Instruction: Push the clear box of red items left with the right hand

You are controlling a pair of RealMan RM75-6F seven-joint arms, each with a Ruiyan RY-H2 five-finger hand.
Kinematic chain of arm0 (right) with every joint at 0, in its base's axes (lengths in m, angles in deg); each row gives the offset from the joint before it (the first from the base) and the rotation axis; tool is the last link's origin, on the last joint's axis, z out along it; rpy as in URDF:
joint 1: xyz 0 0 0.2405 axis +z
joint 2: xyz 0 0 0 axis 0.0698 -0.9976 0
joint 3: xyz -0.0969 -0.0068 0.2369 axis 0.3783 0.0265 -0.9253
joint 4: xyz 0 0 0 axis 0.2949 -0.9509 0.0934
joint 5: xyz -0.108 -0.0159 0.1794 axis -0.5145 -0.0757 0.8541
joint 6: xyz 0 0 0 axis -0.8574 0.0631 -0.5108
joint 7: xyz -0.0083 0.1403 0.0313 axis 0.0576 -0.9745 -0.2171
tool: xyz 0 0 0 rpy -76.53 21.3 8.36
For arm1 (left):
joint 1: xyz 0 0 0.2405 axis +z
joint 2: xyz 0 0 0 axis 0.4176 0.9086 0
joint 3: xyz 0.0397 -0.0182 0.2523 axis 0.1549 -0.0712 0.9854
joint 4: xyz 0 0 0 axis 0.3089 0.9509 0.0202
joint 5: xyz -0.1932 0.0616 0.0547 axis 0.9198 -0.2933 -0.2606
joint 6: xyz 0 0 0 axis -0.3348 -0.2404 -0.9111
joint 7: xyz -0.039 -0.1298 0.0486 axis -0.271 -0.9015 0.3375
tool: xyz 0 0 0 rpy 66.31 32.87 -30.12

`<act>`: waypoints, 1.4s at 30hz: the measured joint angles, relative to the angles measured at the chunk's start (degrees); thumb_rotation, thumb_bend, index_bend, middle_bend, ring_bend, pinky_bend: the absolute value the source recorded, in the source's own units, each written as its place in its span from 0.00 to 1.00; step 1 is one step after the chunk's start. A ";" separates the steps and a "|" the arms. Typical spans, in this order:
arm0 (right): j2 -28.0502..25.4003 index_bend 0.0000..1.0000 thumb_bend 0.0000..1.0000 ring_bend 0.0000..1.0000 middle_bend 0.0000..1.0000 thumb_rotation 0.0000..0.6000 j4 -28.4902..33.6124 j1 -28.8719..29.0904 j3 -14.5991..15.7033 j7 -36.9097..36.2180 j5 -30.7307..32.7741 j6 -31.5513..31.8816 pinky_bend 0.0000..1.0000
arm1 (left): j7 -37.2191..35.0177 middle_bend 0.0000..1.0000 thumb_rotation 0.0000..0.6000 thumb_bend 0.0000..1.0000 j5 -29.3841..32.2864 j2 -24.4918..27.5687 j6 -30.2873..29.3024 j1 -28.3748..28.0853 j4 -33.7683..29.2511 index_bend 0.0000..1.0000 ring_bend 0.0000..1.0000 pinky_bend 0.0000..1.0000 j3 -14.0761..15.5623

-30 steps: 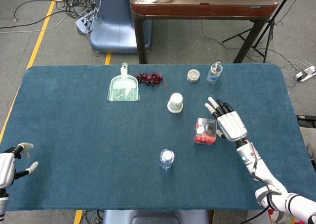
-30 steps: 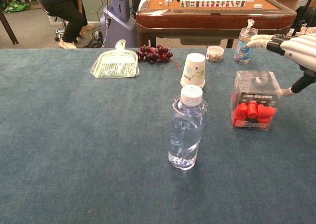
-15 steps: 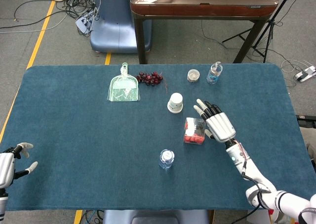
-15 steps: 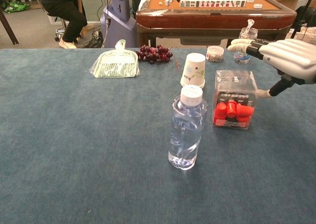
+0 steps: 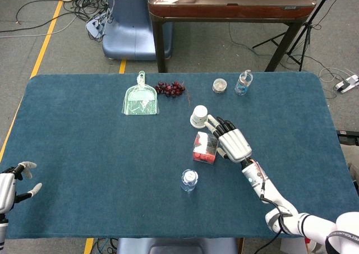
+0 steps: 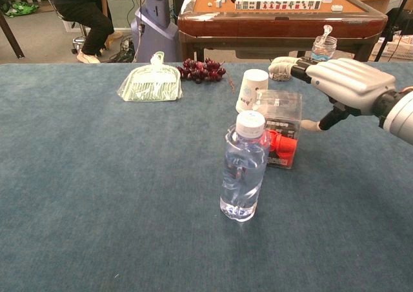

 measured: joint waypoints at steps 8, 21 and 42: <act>2.43 0.00 0.00 0.00 0.00 1.00 -1.84 1.41 -0.10 -1.96 -0.07 -0.15 0.18 | -0.56 0.55 1.00 0.17 0.04 0.22 -0.34 0.21 -0.09 0.40 0.55 0.82 -0.10; 4.27 0.00 0.00 0.00 0.02 1.00 -3.96 3.38 0.56 -3.96 -1.81 0.69 0.18 | -0.63 0.55 1.00 0.17 0.68 0.58 -0.29 0.48 -0.18 0.40 0.55 0.82 -0.30; -26.08 0.08 0.00 0.00 0.07 1.00 29.94 -17.84 9.91 11.32 3.07 16.31 0.18 | 2.38 0.54 1.00 0.17 -2.57 1.96 -1.32 0.45 -2.82 0.38 0.52 0.65 0.89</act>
